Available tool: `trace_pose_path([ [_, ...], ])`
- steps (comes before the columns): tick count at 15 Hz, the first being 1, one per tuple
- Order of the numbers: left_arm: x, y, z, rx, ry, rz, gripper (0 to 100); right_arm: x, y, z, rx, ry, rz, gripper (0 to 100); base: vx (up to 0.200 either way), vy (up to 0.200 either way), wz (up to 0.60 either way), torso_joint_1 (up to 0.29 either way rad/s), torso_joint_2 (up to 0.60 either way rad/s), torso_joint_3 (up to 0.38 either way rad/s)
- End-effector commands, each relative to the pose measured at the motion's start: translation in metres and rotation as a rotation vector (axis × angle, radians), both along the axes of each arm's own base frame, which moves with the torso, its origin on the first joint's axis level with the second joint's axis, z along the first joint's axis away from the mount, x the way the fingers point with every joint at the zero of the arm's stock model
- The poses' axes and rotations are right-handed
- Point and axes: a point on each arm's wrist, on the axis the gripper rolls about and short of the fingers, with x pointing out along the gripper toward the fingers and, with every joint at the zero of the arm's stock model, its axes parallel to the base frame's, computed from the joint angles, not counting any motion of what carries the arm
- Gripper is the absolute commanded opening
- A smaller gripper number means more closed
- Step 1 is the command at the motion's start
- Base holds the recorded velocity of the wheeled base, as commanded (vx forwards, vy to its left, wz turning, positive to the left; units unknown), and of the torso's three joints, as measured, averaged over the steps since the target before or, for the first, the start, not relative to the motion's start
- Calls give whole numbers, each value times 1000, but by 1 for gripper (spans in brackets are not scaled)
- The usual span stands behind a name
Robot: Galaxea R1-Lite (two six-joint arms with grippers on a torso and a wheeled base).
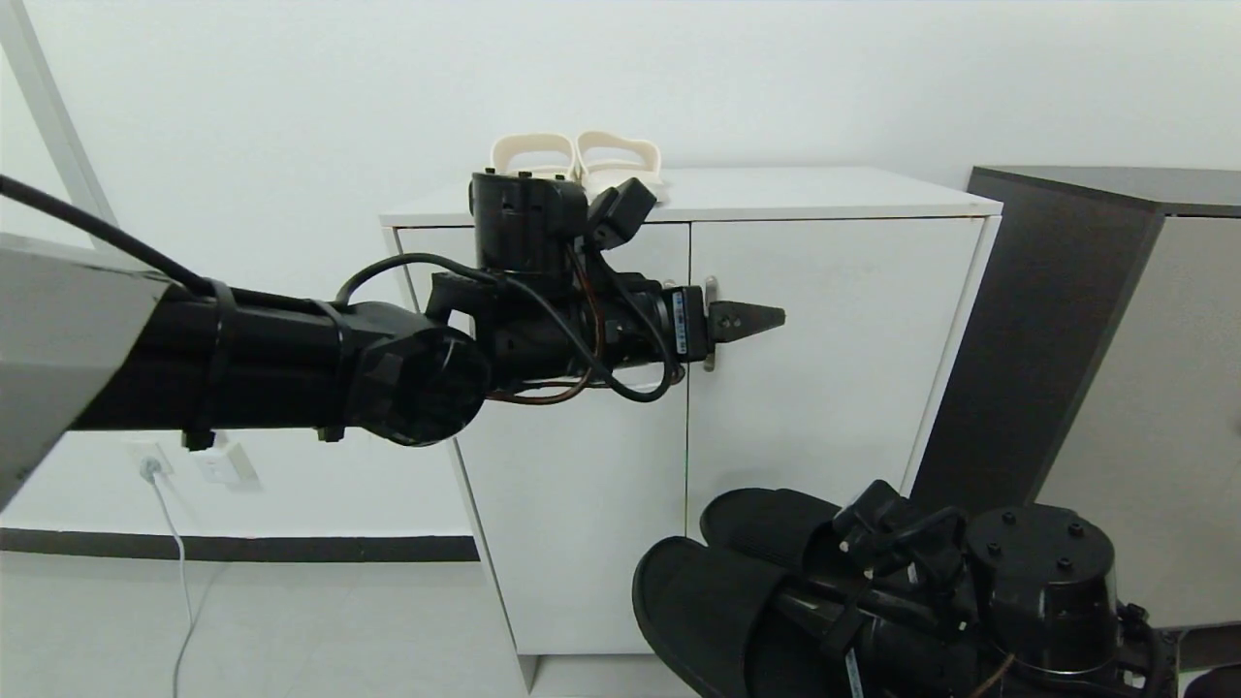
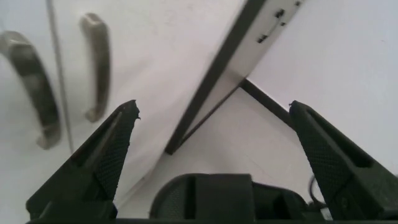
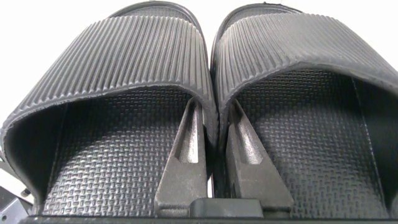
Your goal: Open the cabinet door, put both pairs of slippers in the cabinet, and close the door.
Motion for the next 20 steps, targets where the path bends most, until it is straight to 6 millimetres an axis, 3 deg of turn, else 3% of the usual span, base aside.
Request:
trace_pose_path([
  [1, 11, -6, -4, 10, 0, 36, 100, 0, 0, -1, -2, 2, 0, 0, 0, 0, 0, 0, 0, 0],
  [16, 41, -25, -14, 27, 20, 91, 100, 1, 1, -5, -16, 13, -4, 0, 0, 0, 0, 0, 0, 0],
  [17, 42, -25, -14, 27, 20, 91, 0, 1, 1, -5, -16, 13, -4, 0, 0, 0, 0, 0, 0, 0],
  [20, 39, -24, -12, 22, 24, 82, 0, 0, 0, -6, -18, 15, -4, 0, 0, 0, 0, 0, 0, 0],
])
